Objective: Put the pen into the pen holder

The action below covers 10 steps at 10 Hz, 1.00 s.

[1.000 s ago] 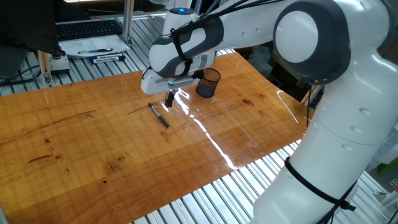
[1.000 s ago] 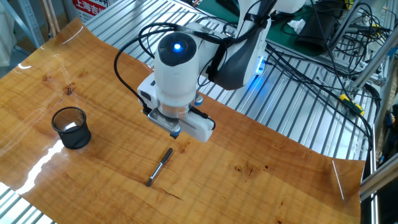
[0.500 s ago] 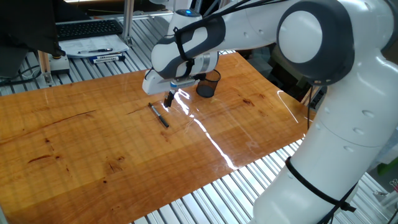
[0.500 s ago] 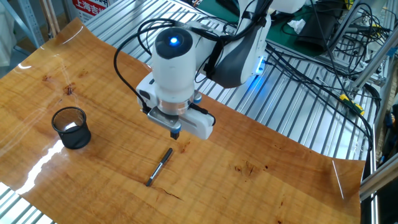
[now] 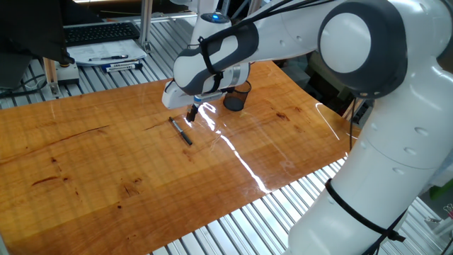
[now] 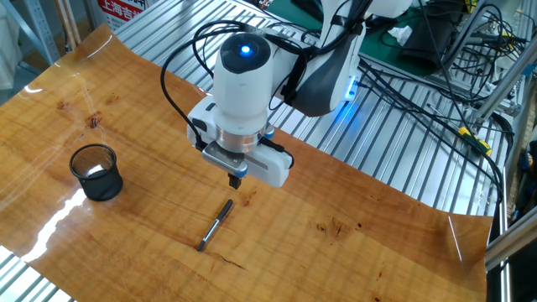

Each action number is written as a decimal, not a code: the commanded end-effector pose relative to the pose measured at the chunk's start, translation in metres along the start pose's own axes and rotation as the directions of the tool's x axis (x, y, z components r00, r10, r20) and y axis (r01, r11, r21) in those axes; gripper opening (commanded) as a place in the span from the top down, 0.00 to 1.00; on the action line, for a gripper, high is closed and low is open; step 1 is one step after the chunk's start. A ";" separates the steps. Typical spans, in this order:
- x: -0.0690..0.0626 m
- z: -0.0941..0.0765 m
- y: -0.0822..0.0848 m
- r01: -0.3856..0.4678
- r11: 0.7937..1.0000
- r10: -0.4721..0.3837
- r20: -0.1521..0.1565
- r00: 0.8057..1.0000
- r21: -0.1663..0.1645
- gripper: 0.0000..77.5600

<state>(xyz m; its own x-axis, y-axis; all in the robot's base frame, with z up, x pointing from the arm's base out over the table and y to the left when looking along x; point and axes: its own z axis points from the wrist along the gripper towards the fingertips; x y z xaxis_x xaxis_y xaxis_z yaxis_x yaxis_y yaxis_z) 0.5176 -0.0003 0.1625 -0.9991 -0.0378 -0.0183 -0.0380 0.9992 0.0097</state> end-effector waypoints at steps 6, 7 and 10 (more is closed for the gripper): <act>-0.001 -0.001 -0.001 -0.039 0.999 0.039 0.001 0.999 0.004 1.00; -0.001 -0.001 -0.001 -0.042 0.999 0.042 0.002 0.999 0.033 1.00; -0.001 -0.001 -0.001 -0.064 0.996 0.066 -0.024 0.998 0.059 1.00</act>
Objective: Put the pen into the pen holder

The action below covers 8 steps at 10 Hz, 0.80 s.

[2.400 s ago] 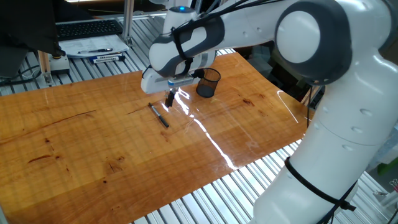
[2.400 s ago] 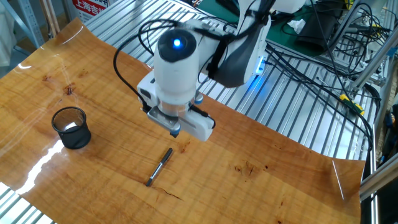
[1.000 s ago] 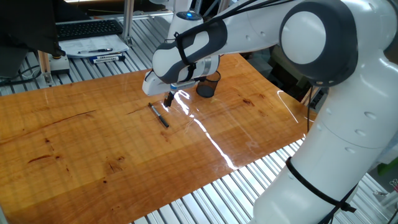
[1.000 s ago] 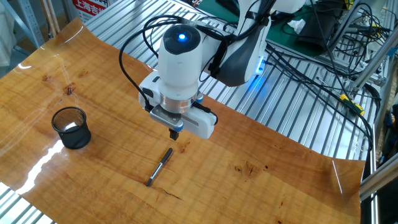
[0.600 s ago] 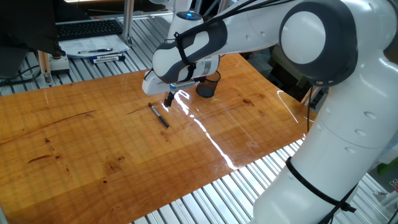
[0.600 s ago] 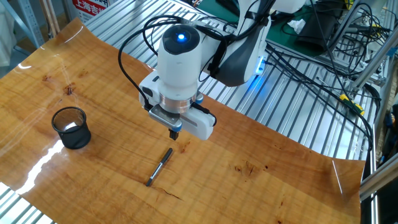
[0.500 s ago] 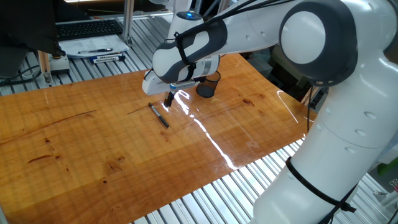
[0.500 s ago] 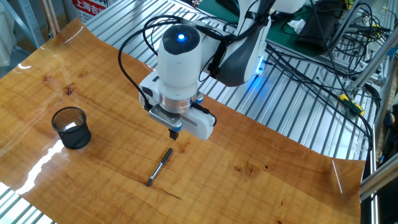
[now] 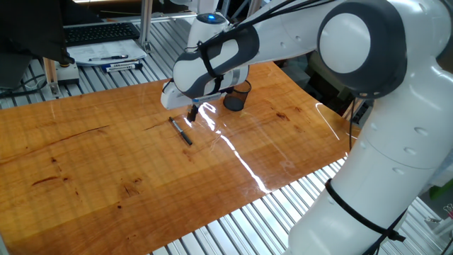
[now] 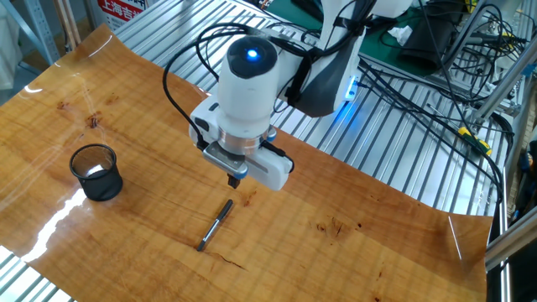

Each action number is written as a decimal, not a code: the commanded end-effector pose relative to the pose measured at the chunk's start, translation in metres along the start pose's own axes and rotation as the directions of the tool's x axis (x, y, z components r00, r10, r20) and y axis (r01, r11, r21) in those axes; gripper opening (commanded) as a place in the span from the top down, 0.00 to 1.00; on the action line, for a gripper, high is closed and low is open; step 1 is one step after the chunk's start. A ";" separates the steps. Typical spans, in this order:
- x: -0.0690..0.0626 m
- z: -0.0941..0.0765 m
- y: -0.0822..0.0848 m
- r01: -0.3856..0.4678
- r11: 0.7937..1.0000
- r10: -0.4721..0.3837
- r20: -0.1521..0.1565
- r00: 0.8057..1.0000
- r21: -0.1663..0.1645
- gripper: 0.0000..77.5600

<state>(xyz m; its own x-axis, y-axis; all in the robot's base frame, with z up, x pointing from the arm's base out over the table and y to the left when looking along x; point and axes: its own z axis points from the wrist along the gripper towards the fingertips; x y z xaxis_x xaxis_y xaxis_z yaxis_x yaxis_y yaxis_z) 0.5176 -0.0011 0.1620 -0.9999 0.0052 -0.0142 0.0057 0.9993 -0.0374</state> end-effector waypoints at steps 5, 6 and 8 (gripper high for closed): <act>-0.005 0.005 0.004 0.001 1.000 -0.002 -0.103 0.995 -0.008 1.00; -0.006 0.007 0.005 0.005 1.000 -0.006 -0.102 0.995 -0.008 1.00; -0.015 0.024 0.010 0.006 1.000 -0.006 -0.073 0.997 -0.007 1.00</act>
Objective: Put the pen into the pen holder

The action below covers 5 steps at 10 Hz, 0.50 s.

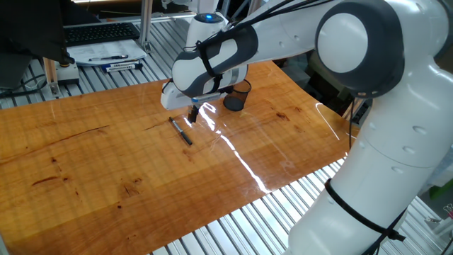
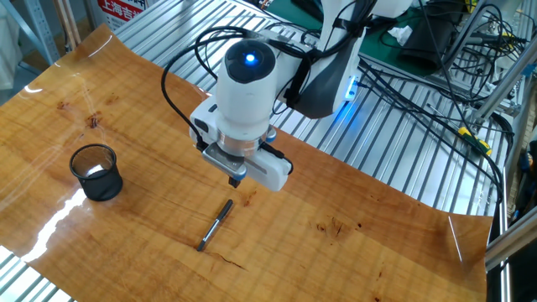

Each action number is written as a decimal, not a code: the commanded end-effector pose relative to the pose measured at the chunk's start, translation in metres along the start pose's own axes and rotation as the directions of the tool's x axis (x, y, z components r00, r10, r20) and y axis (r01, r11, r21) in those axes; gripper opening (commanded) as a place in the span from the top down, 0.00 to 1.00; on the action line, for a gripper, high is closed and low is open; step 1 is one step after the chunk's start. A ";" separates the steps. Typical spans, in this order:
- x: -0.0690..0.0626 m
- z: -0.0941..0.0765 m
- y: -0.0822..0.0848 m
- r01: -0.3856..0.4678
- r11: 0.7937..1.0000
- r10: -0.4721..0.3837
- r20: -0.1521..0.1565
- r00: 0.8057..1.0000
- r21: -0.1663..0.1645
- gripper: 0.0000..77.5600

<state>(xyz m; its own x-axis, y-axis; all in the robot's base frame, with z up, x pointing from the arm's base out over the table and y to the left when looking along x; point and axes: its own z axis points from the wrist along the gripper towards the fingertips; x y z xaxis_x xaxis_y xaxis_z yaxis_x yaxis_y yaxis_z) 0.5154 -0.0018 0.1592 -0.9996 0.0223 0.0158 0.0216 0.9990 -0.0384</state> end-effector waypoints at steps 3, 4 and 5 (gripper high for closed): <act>-0.025 0.035 0.012 0.030 1.000 -0.030 -0.024 0.999 -0.007 1.00; -0.026 0.038 0.011 0.031 1.000 -0.031 -0.016 0.999 -0.005 1.00; -0.026 0.043 0.005 0.039 0.999 -0.039 -0.007 0.999 -0.005 1.00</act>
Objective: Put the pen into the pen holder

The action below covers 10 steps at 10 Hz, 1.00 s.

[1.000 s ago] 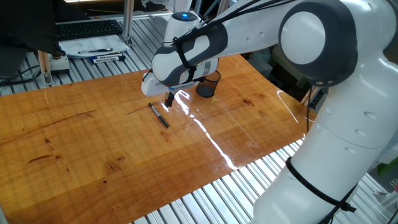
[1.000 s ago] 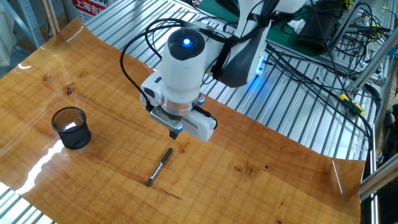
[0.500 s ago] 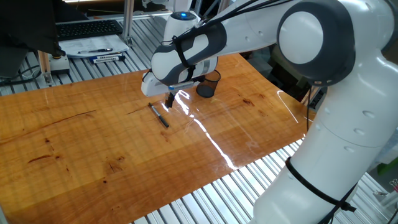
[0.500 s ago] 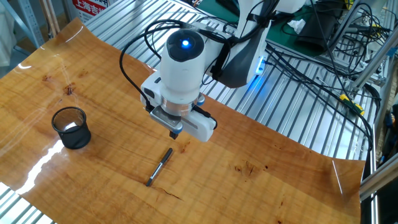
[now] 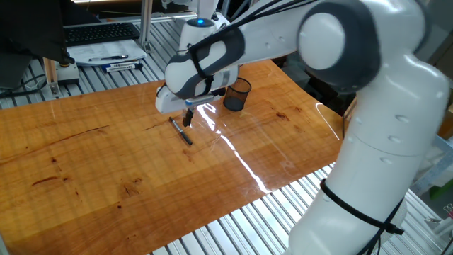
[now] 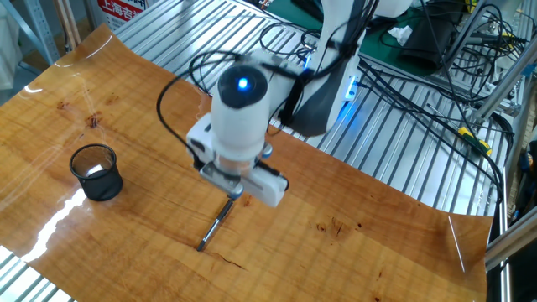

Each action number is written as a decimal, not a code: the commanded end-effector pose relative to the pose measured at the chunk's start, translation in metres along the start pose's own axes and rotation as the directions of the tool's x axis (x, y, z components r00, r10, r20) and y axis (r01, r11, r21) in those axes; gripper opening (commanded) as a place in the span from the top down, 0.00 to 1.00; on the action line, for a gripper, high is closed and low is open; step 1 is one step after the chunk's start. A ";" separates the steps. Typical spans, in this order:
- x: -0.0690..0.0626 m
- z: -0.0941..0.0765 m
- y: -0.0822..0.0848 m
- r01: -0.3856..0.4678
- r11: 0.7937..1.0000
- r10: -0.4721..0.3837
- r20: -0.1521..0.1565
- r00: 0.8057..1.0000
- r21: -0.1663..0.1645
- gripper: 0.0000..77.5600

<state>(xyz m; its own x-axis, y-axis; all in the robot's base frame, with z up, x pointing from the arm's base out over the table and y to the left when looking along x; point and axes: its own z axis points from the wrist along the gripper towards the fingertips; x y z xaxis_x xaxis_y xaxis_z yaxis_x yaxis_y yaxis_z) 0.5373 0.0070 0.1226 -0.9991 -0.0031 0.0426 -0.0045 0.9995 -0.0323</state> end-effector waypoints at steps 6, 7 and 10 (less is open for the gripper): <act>-0.004 0.030 -0.017 0.020 1.000 -0.020 0.055 0.998 -0.001 1.00; -0.003 0.031 -0.017 0.019 1.000 -0.019 0.057 0.998 0.000 1.00; 0.006 0.038 -0.013 0.014 1.000 -0.014 0.068 0.998 0.006 1.00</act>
<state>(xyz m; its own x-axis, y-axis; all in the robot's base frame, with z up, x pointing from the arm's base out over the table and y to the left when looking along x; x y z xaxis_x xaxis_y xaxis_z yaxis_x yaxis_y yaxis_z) 0.5311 -0.0084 0.0860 -0.9997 -0.0184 -0.0189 -0.0177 0.9992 -0.0351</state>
